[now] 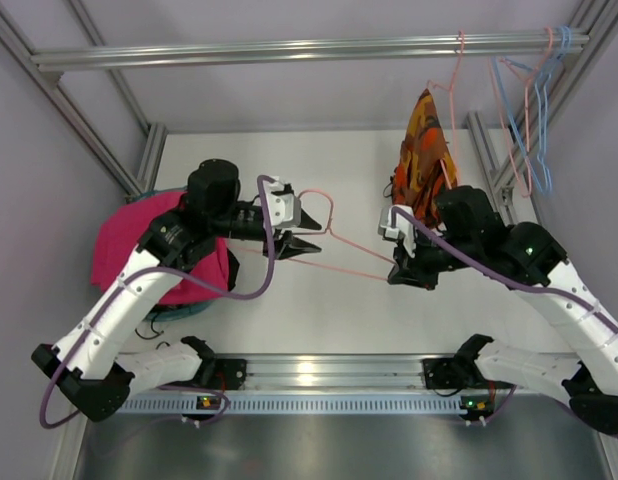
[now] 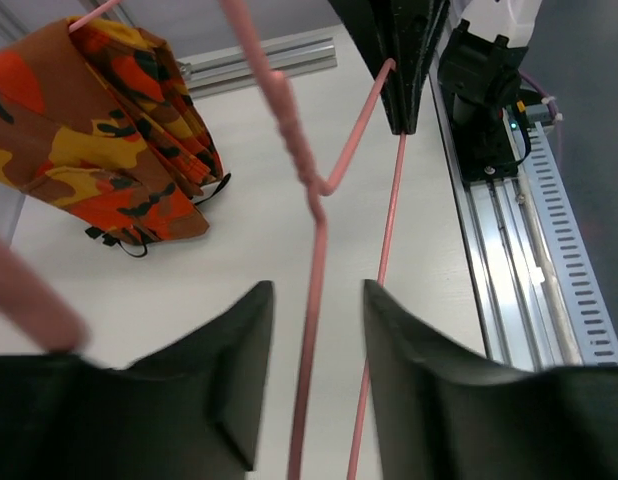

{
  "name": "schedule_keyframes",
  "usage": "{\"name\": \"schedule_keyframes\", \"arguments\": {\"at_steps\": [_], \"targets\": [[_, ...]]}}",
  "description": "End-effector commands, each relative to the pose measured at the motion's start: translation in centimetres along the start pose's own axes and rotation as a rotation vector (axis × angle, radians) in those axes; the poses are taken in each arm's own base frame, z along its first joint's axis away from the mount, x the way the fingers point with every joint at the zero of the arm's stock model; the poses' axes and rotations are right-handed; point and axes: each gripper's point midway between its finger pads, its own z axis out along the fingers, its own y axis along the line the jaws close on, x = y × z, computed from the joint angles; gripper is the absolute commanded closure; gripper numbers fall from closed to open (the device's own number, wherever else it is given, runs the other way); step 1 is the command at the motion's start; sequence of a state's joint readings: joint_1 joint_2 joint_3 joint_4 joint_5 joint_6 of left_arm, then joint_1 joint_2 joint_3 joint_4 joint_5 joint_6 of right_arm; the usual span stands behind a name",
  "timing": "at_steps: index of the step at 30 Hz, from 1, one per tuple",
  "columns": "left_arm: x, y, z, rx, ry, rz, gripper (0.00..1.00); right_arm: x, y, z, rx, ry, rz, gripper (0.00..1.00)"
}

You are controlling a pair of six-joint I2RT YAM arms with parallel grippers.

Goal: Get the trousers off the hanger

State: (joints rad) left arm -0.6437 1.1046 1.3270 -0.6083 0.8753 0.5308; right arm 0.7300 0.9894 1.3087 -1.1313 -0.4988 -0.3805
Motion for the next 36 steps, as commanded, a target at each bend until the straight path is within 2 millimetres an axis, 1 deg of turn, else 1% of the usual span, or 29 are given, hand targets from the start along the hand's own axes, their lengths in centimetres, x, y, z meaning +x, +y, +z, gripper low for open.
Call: {"name": "schedule_keyframes", "arguments": {"at_steps": [1,2,3,5,6,7,8,9,10,11,13,14,15,16,17,18,19,20,21,22,23,24,25,26,27,28,32,35,36], "targets": [[-1.9,0.7,-0.8,-0.057,-0.022,0.006,0.48,-0.8,0.2,-1.3,0.040,-0.054,0.003,1.00],[-2.0,0.5,-1.1,-0.068,-0.025,0.001,0.33,-0.8,0.2,-1.4,0.045,-0.061,0.008,1.00],[-2.1,0.6,-1.3,-0.082,-0.030,-0.006,0.27,-0.8,0.2,-1.6,0.056,-0.065,0.025,1.00],[-2.6,0.8,-1.9,-0.137,-0.055,-0.016,0.18,-0.7,0.3,-2.0,0.068,-0.078,0.041,1.00],[-2.9,0.9,-2.2,-0.158,-0.066,-0.018,0.10,-0.5,0.0,-2.2,0.080,-0.083,0.064,1.00],[-3.8,1.2,-2.5,-0.188,-0.101,-0.027,0.09,-0.3,0.1,-2.5,0.091,-0.090,0.071,1.00],[-4.0,1.6,-3.2,-0.240,-0.114,-0.037,0.05,-0.2,0.0,-2.8,0.102,-0.094,0.076,1.00],[-4.3,1.8,-3.6,-0.267,-0.129,-0.047,0.04,0.0,-0.1,-3.3,0.123,-0.108,0.092,1.00],[-4.8,2.0,-4.1,-0.296,-0.153,-0.084,0.03,0.2,0.0,-3.7,0.134,-0.114,0.096,1.00],[-5.5,2.6,-5.2,-0.349,-0.186,-0.073,0.03,0.3,0.0,-4.1,0.148,-0.123,0.098,1.00],[-6.3,4.0,-6.6,-0.454,-0.235,-0.129,0.02,0.5,-0.1,-5.4,0.200,-0.151,0.110,1.00],[-7.0,4.8,-7.9,-0.515,-0.269,-0.129,0.02,0.7,-0.5,-6.0,0.238,-0.163,0.130,1.00],[-7.2,5.5,-8.6,-0.559,-0.283,-0.151,0.02,0.7,-0.5,-6.6,0.264,-0.177,0.143,1.00],[-7.3,5.9,-9.1,-0.584,-0.303,-0.199,0.02,0.2,-0.4,-7.9,0.309,-0.222,0.133,1.00],[-7.3,6.7,-9.8,-0.622,-0.311,-0.217,0.02,0.1,-0.9,-8.9,0.368,-0.247,0.148,1.00],[-7.3,7.1,-10.1,-0.639,-0.315,-0.231,0.02,-0.1,-1.3,-10.0,0.428,-0.270,0.164,1.00],[-7.3,7.4,-10.3,-0.648,-0.320,-0.252,0.02,-0.8,-1.3,-11.8,0.496,-0.318,0.157,1.00],[-7.0,7.9,-10.4,-0.659,-0.315,-0.264,0.02,-0.6,-2.2,-13.4,0.602,-0.328,0.188,1.00],[-7.1,7.9,-10.4,-0.655,-0.316,-0.260,0.02,-0.7,-2.4,-14.6,0.657,-0.343,0.206,1.00],[-7.1,7.9,-10.2,-0.639,-0.313,-0.259,0.02,-1.5,-2.2,-16.6,0.729,-0.384,0.205,1.00],[-7.0,8.0,-10.1,-0.635,-0.312,-0.266,0.02,-1.1,-2.6,-18.2,0.827,-0.390,0.248,1.00],[-7.1,8.0,-10.0,-0.631,-0.314,-0.269,0.02,-1.6,-2.0,-20.1,0.893,-0.427,0.247,1.00],[-7.2,8.1,-10.0,-0.632,-0.319,-0.274,0.02,-1.6,-1.9,-21.1,0.948,-0.442,0.264,1.00],[-7.0,8.3,-9.8,-0.627,-0.316,-0.282,0.02,-0.8,-2.0,-22.3,1.037,-0.430,0.307,1.00],[-7.0,8.4,-9.7,-0.622,-0.317,-0.281,0.02,-0.6,-1.8,-23.1,1.082,-0.433,0.329,1.00],[-7.0,8.6,-9.5,-0.615,-0.318,-0.283,0.02,-0.8,-1.3,-24.2,1.128,-0.447,0.335,1.00],[-6.8,9.1,-8.9,-0.591,-0.309,-0.301,0.02,1.0,-1.5,-25.2,1.238,-0.370,0.431,1.00],[-6.7,9.4,-8.8,-0.596,-0.307,-0.302,0.02,2.8,-1.9,-24.2,1.242,-0.299,0.505,1.00],[-6.7,9.4,-8.8,-0.596,-0.306,-0.303,0.03,3.8,-2.3,-23.5,1.233,-0.263,0.537,1.00]]}}
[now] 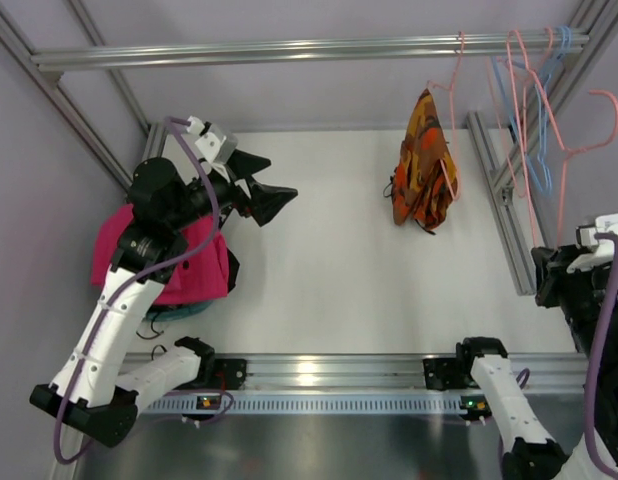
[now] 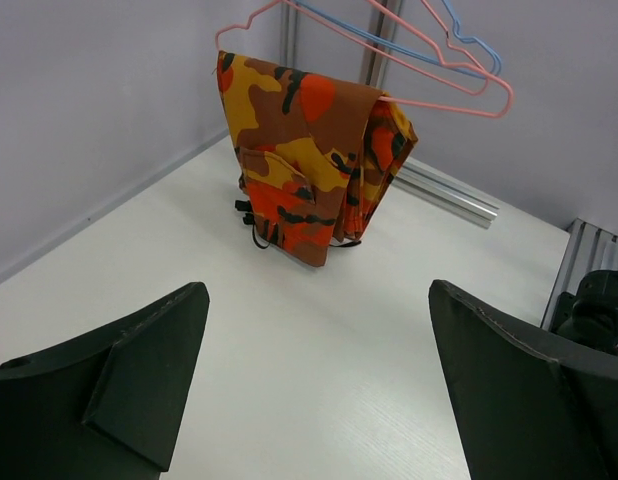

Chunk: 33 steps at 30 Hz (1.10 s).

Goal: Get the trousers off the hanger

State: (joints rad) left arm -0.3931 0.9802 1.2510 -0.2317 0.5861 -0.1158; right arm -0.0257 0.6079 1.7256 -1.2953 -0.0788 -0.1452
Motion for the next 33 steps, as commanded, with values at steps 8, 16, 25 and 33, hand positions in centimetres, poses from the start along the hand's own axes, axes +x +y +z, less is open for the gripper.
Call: {"name": "schedule_keyframes", "arguments": {"at_steps": [8,16,25,33], "targets": [[-3.6,-1.1,-0.6,0.025,-0.100,0.036,0.03,6.1,-2.1,4.1,0.128,0.326,0.060,1.00],[-3.7,-1.2,-0.7,0.024,-0.101,0.022,0.02,5.5,-1.6,10.6,0.016,0.410,0.044,1.00],[-3.7,-1.7,-1.6,0.017,-0.114,0.002,0.02,2.3,-3.3,17.6,0.016,0.357,0.008,1.00],[-2.2,-1.9,-1.9,0.023,-0.080,-0.021,0.03,0.5,-5.4,20.8,0.041,0.326,0.011,1.00]]}}
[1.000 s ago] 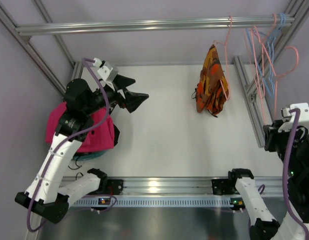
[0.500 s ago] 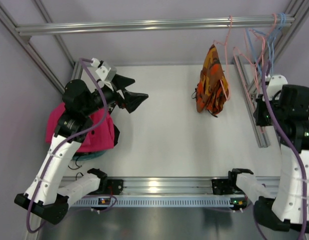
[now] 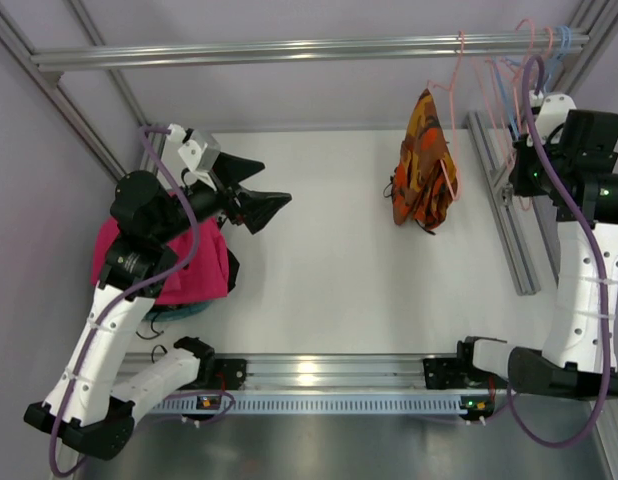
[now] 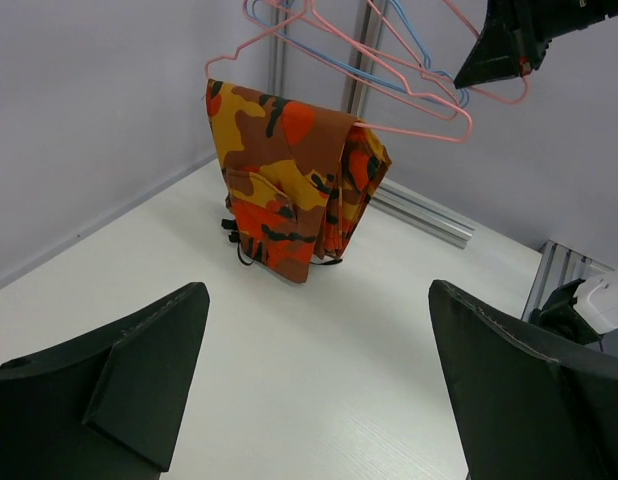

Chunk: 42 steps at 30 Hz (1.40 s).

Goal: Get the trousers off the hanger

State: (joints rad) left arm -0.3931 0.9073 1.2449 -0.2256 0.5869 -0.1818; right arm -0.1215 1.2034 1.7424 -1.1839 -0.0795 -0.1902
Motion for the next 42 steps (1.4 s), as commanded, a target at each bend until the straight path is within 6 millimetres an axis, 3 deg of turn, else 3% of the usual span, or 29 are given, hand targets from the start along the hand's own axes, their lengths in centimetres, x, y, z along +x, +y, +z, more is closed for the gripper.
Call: {"name": "schedule_keyframes", "arguments": {"at_steps": [1,5,12,20,21,25,33,36,42], "targets": [[-0.2,-0.2,0.0,0.013,-0.015,0.001,0.03,-4.6,-1.8,0.1,0.035,-0.147,-0.010,1.00],[0.1,0.1,0.3,0.011,-0.005,-0.009,0.03,-4.6,-2.7,1.8,0.020,-0.111,0.030,1.00],[0.8,0.4,0.5,0.005,0.014,-0.026,0.03,-1.8,-3.5,5.2,-0.031,-0.003,0.110,1.00],[2.0,0.8,1.0,0.001,0.043,-0.049,0.03,1.4,-2.6,5.8,-0.064,0.024,0.066,1.00],[2.1,1.0,1.0,-0.002,0.045,-0.053,0.03,1.6,-2.7,5.8,-0.061,0.027,0.060,0.95],[2.3,1.1,1.2,-0.002,0.052,-0.072,0.03,2.5,-2.5,5.4,-0.058,0.046,0.061,0.61],[3.1,1.5,1.2,-0.024,0.063,-0.092,0.03,1.5,-1.9,0.5,-0.029,-0.026,0.060,0.37],[3.9,1.8,1.2,-0.039,0.075,-0.108,0.03,1.2,-1.3,-2.1,-0.022,-0.070,0.057,0.20],[4.7,2.0,1.6,-0.033,0.096,-0.132,0.03,-0.4,0.6,-6.1,-0.078,-0.161,0.031,0.13]]}}
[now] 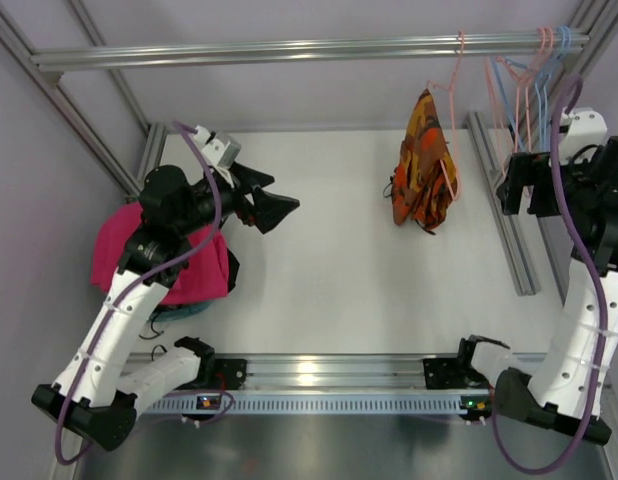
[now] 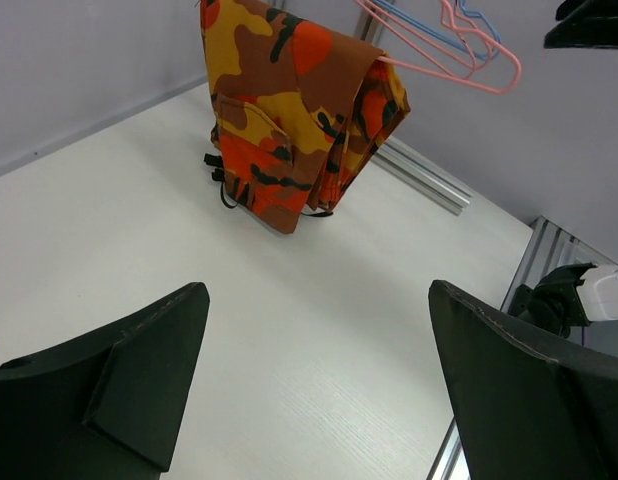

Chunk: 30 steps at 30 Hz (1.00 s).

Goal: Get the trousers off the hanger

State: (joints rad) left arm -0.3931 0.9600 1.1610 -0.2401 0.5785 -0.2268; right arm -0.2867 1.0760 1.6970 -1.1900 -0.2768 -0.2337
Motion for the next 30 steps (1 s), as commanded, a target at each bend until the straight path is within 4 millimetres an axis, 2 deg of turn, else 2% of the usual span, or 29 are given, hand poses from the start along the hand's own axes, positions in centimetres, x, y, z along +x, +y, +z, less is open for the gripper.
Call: {"name": "schedule_keyframes", "arguments": {"at_steps": [1,2,3,5,6,7,9,10,15,17,25,30], "targets": [[-0.7,0.0,0.2,0.002,-0.025,-0.005,0.03,-2.2,2.4,-2.9,-0.106,-0.083,-0.006,0.13],[-0.7,0.0,0.2,0.004,-0.024,-0.006,0.03,-2.7,3.2,-3.1,-0.154,-0.094,-0.002,0.12],[-0.6,0.0,0.3,0.006,-0.020,-0.009,0.03,-3.3,5.0,-3.4,-0.257,-0.111,0.016,0.11],[-0.6,0.0,0.3,0.006,-0.020,-0.011,0.03,-4.1,6.5,-3.0,-0.373,-0.088,0.072,0.11],[-0.8,0.0,0.3,0.005,-0.023,-0.009,0.03,-4.6,8.1,-3.2,-0.480,-0.080,0.129,0.16],[-0.8,0.1,0.2,0.002,-0.024,-0.008,0.03,-5.2,8.2,-2.1,-0.521,-0.060,0.175,0.19],[-0.9,0.1,0.1,-0.004,-0.030,-0.004,0.03,-6.1,9.4,-1.5,-0.607,-0.031,0.285,0.24],[-1.0,0.1,0.0,-0.004,-0.032,-0.007,0.03,-6.9,9.3,-0.4,-0.626,-0.035,0.302,0.25],[-1.2,0.7,-0.5,-0.028,-0.044,-0.008,0.04,-9.7,10.2,1.0,-0.709,-0.063,0.411,0.27],[-1.1,0.9,-0.4,-0.030,-0.040,-0.016,0.04,-10.5,10.4,2.2,-0.720,-0.094,0.408,0.27],[-1.7,1.2,-0.2,-0.039,-0.047,-0.016,0.04,-10.5,11.3,7.1,-0.739,-0.067,0.455,0.31],[-1.6,1.6,0.0,-0.046,-0.046,-0.020,0.04,-9.9,12.3,8.7,-0.769,-0.057,0.493,0.32]]}}
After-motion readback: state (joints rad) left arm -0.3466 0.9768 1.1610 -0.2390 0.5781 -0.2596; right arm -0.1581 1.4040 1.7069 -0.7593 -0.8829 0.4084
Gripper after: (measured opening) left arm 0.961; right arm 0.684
